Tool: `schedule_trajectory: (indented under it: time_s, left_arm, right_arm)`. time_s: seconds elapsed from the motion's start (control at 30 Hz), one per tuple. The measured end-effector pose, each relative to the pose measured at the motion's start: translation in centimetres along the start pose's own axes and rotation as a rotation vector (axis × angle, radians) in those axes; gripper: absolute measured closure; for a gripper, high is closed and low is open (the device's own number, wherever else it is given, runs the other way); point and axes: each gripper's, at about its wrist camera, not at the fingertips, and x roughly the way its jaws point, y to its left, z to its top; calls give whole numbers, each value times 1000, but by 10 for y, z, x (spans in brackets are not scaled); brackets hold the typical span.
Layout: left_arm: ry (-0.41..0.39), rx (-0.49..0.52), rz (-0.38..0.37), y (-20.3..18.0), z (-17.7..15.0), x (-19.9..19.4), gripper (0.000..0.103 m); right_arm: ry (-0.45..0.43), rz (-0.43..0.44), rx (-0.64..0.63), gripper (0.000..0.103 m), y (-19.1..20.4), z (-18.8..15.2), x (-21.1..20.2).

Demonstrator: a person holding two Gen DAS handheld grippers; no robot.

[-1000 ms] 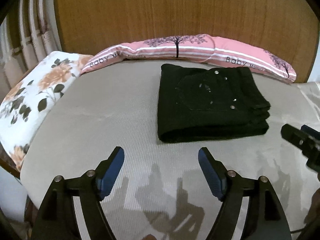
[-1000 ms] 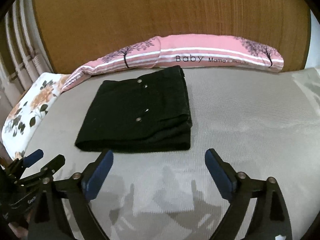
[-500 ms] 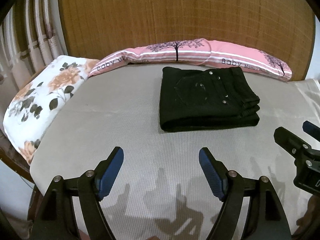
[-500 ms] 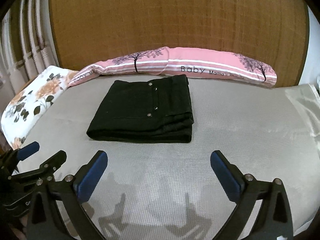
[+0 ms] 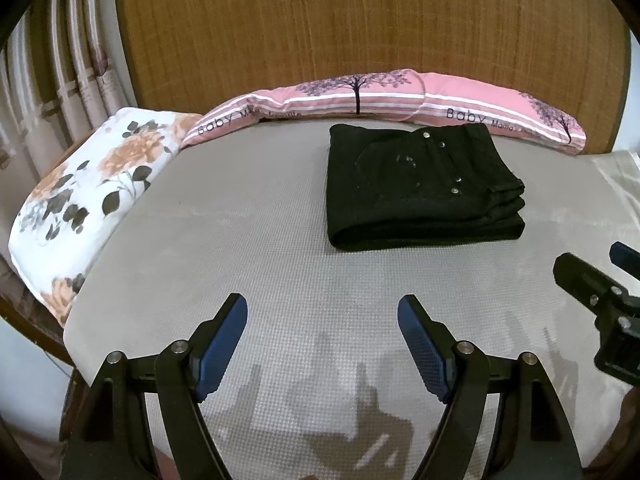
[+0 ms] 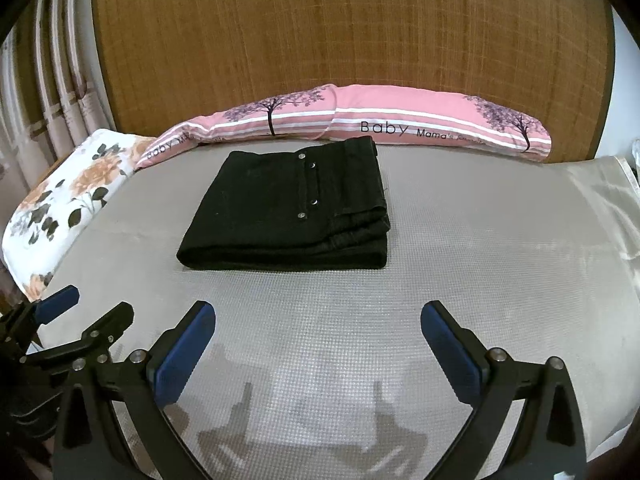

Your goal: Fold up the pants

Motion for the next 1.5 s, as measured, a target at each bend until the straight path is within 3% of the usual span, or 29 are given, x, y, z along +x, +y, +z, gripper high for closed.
schedule_trajectory:
  time_s: [1.5]
  left_arm:
    - [14, 16, 13, 1, -2, 11, 25]
  right_arm:
    - [60, 15, -23, 1, 3, -7, 17]
